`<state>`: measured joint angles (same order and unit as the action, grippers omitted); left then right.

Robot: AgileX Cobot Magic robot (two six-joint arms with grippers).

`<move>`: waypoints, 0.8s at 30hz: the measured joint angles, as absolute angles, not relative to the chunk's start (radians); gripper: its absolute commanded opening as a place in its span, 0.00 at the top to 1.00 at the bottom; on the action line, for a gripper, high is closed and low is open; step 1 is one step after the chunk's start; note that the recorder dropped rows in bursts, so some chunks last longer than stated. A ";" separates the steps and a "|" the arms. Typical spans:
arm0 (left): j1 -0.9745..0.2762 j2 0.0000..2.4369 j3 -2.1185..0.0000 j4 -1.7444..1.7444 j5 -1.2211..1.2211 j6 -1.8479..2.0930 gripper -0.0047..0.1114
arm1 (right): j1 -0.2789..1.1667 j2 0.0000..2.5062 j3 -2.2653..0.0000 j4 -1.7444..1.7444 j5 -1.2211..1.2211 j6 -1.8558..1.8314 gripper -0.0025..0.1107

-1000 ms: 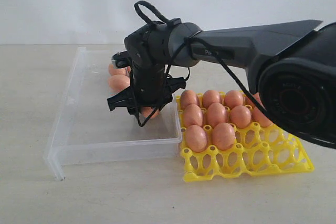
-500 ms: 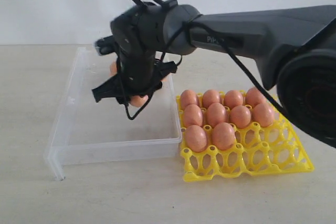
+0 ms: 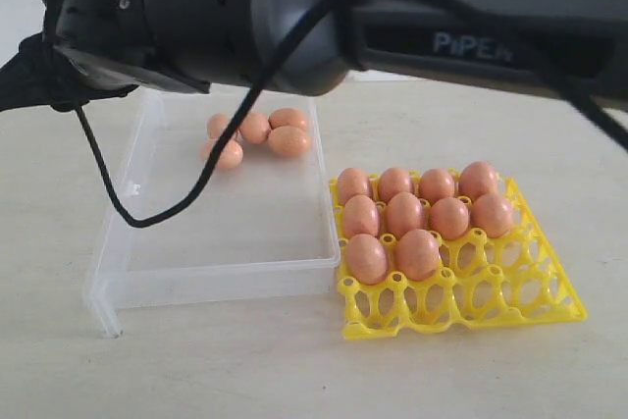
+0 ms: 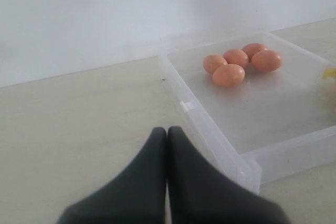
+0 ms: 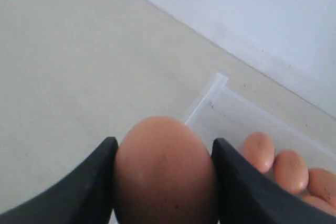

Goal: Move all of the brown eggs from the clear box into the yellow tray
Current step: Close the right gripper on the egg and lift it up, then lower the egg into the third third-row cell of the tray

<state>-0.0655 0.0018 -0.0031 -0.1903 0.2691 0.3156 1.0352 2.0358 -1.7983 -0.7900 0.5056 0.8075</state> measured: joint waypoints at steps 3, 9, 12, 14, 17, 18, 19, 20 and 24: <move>-0.065 0.002 -0.003 -0.190 0.269 0.316 1.00 | 1.035 1.966 -1.707 -0.893 0.459 0.946 0.98; -0.065 0.002 -0.003 -0.190 0.269 0.316 1.00 | 1.035 1.761 -1.515 -1.006 0.394 1.011 0.98; -0.065 0.002 -0.003 -0.190 0.269 0.316 1.00 | 1.029 1.635 -1.450 -1.053 0.411 0.996 0.98; -0.065 0.002 -0.003 -0.190 0.269 0.316 1.00 | 1.018 1.570 -1.420 -1.093 0.469 0.994 0.98; -0.065 0.002 -0.003 -0.190 0.269 0.316 1.00 | 0.978 1.498 -1.375 -1.168 0.598 0.992 0.98; -0.065 0.002 -0.003 -0.190 0.269 0.316 1.00 | 0.948 1.476 -1.359 -1.204 0.622 0.991 0.98; -0.065 0.002 -0.003 -0.190 0.269 0.316 1.00 | 0.923 1.464 -1.342 -1.227 0.629 0.989 0.98; -0.065 0.002 -0.003 -0.190 0.269 0.316 1.00 | 0.892 1.454 -1.328 -1.248 0.622 0.989 0.98; -0.065 0.002 -0.003 -0.190 0.269 0.316 1.00 | 0.640 1.442 -1.251 -1.282 0.405 1.022 0.98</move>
